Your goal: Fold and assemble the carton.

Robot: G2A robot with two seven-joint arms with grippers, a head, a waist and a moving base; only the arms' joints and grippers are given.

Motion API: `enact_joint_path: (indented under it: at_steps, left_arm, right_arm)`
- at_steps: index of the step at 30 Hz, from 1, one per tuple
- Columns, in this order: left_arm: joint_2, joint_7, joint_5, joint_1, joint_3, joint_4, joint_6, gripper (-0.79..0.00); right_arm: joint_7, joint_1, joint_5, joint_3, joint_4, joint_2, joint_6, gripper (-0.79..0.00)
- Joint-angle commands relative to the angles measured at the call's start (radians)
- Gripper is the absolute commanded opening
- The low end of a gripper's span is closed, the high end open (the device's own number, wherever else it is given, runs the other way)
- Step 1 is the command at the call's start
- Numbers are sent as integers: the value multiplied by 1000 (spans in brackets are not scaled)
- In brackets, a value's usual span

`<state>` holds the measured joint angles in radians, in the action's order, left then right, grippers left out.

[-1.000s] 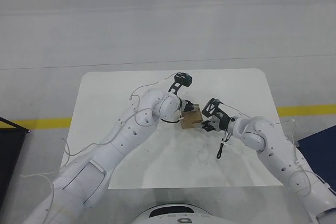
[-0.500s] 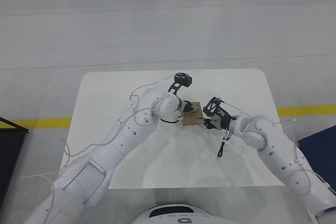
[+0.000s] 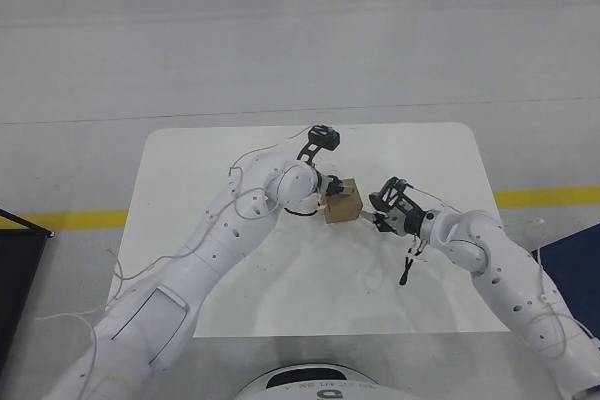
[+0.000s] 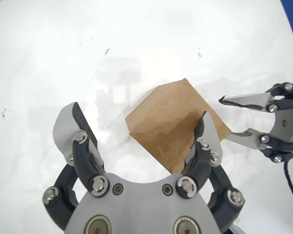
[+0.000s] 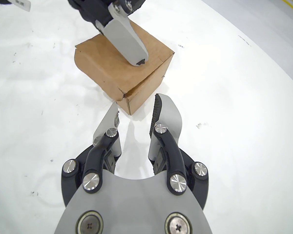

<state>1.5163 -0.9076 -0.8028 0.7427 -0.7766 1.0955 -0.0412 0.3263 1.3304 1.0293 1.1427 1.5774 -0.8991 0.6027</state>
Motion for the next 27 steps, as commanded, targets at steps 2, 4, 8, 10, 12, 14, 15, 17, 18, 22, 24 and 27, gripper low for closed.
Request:
enact_joint_path:
  at_steps: [2,4,8,10,12,14,15,17,18,22,24,27]
  left_arm:
    - [-17,-10,29,12,-62,27,26,0]
    - [-32,-18,42,27,-110,59,42,0]
    - [-67,-41,55,82,-221,147,76,0]
    - [-85,-54,50,120,-274,197,87,0]
    - [-102,-72,49,164,-324,249,106,0]
    - [-117,-88,52,208,-371,296,125,0]
    - [-124,-97,53,229,-392,318,134,0]
    - [-136,-107,59,271,-431,354,145,0]
    - [-139,-117,65,284,-441,364,153,0]
    - [-146,-137,87,307,-467,376,154,0]
    - [-146,-137,87,307,-467,376,154,0]
    - [-146,-137,87,307,-467,376,154,0]
  right_arm:
    - [-61,28,43,26,20,8,62,-197]
    - [-104,49,66,42,33,12,78,-95]
    - [-135,68,66,58,33,15,98,0]
    - [-135,68,66,58,33,15,98,0]
    - [-135,68,66,58,33,15,98,0]
    - [-136,67,65,58,35,15,94,0]
    - [-121,59,70,55,45,13,78,0]
    - [-72,31,87,40,74,8,52,0]
    - [-55,21,91,33,82,7,52,0]
    - [47,-47,116,-13,109,-2,82,0]
    - [97,-76,114,-38,114,-9,74,0]
    - [154,-115,98,-68,112,-19,58,-25]
